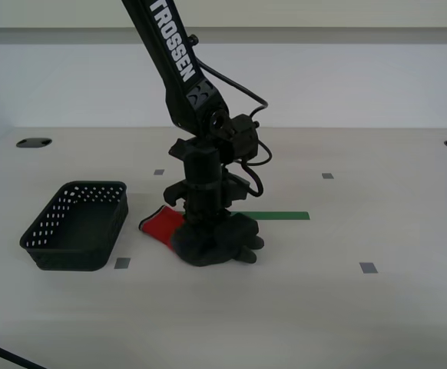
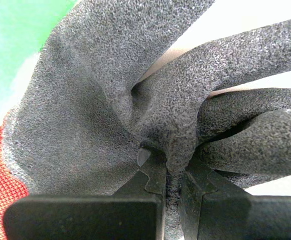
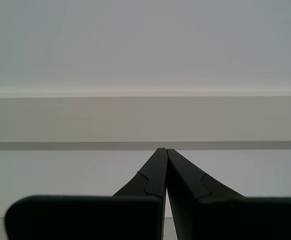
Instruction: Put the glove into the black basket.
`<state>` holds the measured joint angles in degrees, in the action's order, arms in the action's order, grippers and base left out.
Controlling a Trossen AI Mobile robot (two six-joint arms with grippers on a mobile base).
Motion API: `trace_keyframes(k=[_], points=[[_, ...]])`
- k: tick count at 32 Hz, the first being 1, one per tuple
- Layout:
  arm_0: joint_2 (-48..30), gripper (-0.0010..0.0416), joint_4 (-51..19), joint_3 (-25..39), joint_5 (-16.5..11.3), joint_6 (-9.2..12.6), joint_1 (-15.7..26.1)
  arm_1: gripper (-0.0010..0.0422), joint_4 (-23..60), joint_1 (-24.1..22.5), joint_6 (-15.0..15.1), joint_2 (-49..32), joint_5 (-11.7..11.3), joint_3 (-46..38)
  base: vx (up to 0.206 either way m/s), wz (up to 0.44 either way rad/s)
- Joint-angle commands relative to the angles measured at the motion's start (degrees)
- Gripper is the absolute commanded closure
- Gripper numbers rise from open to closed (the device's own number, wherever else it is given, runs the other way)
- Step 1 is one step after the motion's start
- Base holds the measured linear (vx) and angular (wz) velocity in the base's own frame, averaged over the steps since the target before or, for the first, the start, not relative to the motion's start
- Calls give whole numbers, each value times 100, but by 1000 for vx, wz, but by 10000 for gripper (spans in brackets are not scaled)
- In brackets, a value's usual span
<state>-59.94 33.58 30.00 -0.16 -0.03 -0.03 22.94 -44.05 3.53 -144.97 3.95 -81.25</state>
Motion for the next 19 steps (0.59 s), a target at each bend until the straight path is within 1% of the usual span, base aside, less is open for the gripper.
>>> trace_keyframes(k=[1,2,3,7,11,14,16,19], points=[[0,405,22,4,0,0,2,414,168,17,-13,-4,-184,-79,0,0],[0,405,20,4,0,0,4,414,262,28,-9,28,-284,-94,0,0],[0,405,22,4,0,0,2,414,404,55,7,127,-317,-94,0,0],[0,405,24,4,0,0,2,414,710,83,33,601,-315,-92,0,0],[0,405,24,4,0,0,2,414,1104,118,31,1392,-315,-92,0,0],[0,405,22,4,0,0,2,414,1316,144,28,1755,-315,-92,0,0],[0,405,22,4,0,0,4,414,1602,201,26,2269,-315,-92,0,0],[0,405,28,4,0,0,2,413,1947,332,-7,2830,-341,-87,0,0]])
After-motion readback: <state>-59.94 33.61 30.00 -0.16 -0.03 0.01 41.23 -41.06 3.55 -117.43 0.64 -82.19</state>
